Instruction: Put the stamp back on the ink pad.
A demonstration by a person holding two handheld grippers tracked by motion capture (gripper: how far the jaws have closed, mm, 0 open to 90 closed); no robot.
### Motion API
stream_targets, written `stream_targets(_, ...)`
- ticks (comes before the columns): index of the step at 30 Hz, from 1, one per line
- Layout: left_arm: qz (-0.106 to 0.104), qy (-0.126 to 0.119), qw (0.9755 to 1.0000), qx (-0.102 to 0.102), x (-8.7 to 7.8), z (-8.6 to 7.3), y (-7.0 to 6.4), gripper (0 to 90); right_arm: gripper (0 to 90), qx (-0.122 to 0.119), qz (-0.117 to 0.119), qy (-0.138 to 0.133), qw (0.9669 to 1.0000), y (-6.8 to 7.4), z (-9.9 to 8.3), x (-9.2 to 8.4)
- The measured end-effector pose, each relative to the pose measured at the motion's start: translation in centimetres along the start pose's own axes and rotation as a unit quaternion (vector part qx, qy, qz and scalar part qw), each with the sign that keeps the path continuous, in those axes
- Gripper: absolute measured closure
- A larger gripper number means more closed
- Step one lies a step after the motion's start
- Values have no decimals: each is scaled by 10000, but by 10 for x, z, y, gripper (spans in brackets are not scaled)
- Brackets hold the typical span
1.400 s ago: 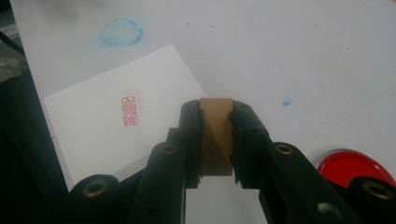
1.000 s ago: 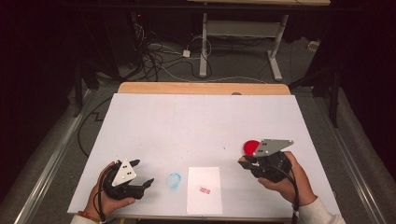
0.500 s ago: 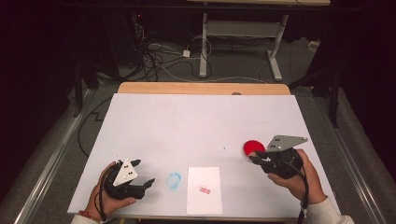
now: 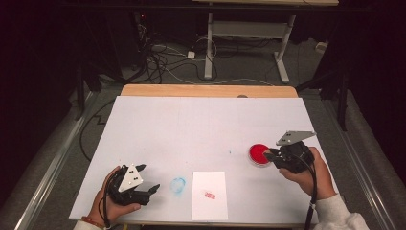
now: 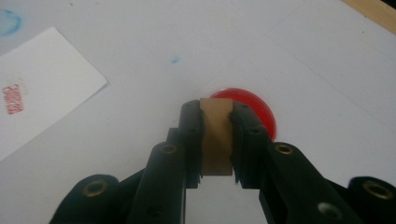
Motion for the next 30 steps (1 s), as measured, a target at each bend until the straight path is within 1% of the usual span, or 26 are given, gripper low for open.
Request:
stream_targets(3,-9,13,10000,13,1,0,-1,196,763,-14,-38,171,9998,-5,2,11)
stream_targets(4,-12,23,10000,17,1,0,-1,196,763,2,-5,217,9998,-5,3,14)
stream_targets(9,-19,36,10000,25,1,-1,-1,196,763,75,-49,424,9991,-13,4,30)
stream_targets(11,-17,44,10000,26,1,-1,-1,196,763,104,4,510,9986,-15,4,37)
stream_targets(12,-15,50,10000,26,1,-1,-1,196,763,147,0,563,9983,-16,4,40)
stream_targets(16,-23,63,10000,20,2,-1,0,195,762,167,15,742,9971,-14,5,51)
stream_targets(17,-30,69,10000,19,3,-2,0,195,762,88,14,773,9970,-15,6,53)
stream_targets(19,-33,87,10000,33,3,-2,-1,194,761,77,-38,861,9962,-15,6,58)
stream_targets(21,-46,77,10000,39,3,-2,-1,194,761,34,-147,960,9953,-17,6,62)
stream_targets(25,-63,78,9999,42,3,-2,-1,192,761,88,-193,1025,9945,-20,6,67)
stream_targets(30,-61,97,9999,49,3,-3,-1,192,758,162,-168,1099,9937,-23,4,74)
Point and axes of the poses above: each handheld gripper's, and its own axes: x roughly forward along the jaws, z roughly out of its top, y roughly to its left, the point moved 7 cm from there along x, roughly forward along the jaws, and after that the axes turned 7 degrees about y, right-handed, at the moved point
